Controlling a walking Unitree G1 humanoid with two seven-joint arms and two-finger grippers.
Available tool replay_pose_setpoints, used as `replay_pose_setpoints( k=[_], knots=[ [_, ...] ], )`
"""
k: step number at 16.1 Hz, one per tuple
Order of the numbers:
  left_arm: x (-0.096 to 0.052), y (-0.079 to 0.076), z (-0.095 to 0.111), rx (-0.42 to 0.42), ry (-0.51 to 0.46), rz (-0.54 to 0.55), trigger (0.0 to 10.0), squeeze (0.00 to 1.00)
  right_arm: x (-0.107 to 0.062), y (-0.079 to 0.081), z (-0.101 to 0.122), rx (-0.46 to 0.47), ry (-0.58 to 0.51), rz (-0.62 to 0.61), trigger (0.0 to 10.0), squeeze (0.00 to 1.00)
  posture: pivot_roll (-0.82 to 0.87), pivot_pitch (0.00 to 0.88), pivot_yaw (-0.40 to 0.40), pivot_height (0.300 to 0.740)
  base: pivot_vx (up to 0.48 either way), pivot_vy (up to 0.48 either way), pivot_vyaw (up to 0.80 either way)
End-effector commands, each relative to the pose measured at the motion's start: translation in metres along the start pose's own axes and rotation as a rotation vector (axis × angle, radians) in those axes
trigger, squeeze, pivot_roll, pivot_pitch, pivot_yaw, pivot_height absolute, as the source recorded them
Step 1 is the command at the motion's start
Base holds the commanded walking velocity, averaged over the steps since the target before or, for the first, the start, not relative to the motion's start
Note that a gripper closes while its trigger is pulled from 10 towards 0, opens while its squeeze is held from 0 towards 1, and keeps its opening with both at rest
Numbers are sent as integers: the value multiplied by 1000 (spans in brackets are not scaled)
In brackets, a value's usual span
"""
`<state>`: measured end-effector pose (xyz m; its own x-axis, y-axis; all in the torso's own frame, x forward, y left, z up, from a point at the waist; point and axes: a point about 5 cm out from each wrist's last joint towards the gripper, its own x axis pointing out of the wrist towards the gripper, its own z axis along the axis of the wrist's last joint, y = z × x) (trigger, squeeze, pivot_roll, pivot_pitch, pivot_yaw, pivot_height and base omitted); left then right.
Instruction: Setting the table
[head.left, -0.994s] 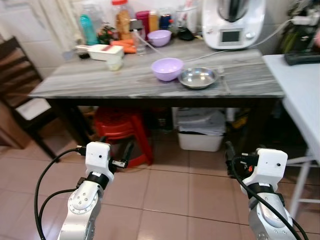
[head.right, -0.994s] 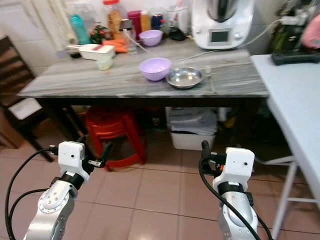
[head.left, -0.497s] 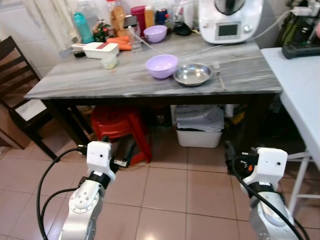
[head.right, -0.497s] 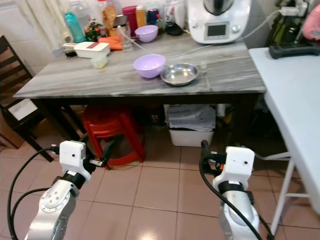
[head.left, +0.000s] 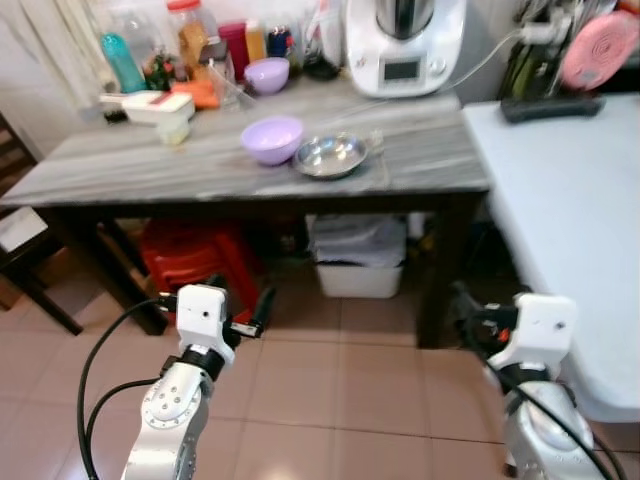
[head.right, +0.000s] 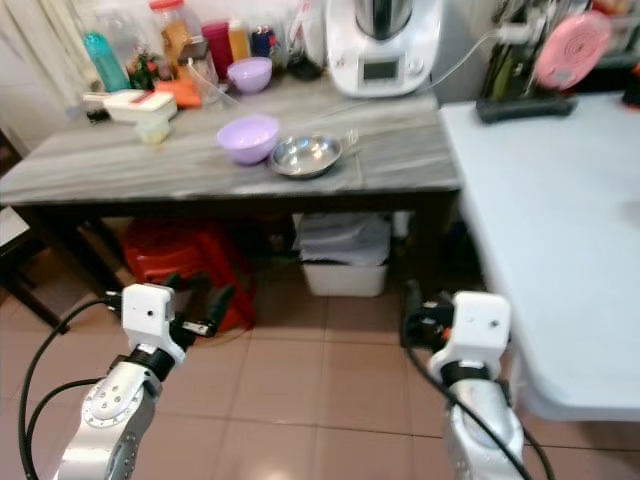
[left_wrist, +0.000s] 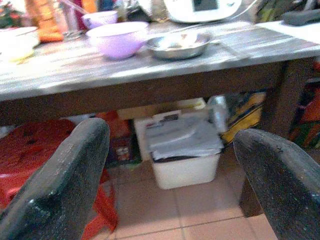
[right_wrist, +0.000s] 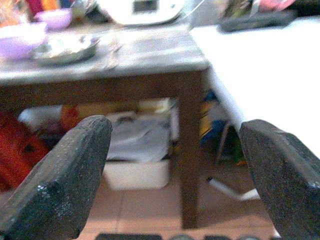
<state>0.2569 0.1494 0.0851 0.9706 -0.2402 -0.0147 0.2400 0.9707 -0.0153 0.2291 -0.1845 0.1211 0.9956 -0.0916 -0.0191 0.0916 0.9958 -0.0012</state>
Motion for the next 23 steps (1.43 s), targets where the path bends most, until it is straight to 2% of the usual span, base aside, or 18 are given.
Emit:
replay_pose_setpoints(
  k=[1, 10, 13, 23],
  knots=[
    [-2, 6, 2, 17, 2, 4, 10000, 0, -1, 6, 0, 22, 4, 27, 10000, 0, -88, 0, 119, 740, 0, -300, -600],
    [3, 4, 3, 8, -4, -10, 10000, 0, 2, 9, 2, 10, -11, 40, 10000, 0, -88, 0, 120, 740, 0, -341, -52],
    [3, 3, 3, 4, -3, -15, 10000, 0, 4, 9, 3, 19, -18, 34, 10000, 0, -85, 0, 120, 740, 0, -378, 506],
    [3, 2, 4, -4, -2, -28, 10000, 0, 7, 10, 2, 36, -13, 23, 10000, 0, -82, 0, 124, 740, 0, -479, 0]
  ],
)
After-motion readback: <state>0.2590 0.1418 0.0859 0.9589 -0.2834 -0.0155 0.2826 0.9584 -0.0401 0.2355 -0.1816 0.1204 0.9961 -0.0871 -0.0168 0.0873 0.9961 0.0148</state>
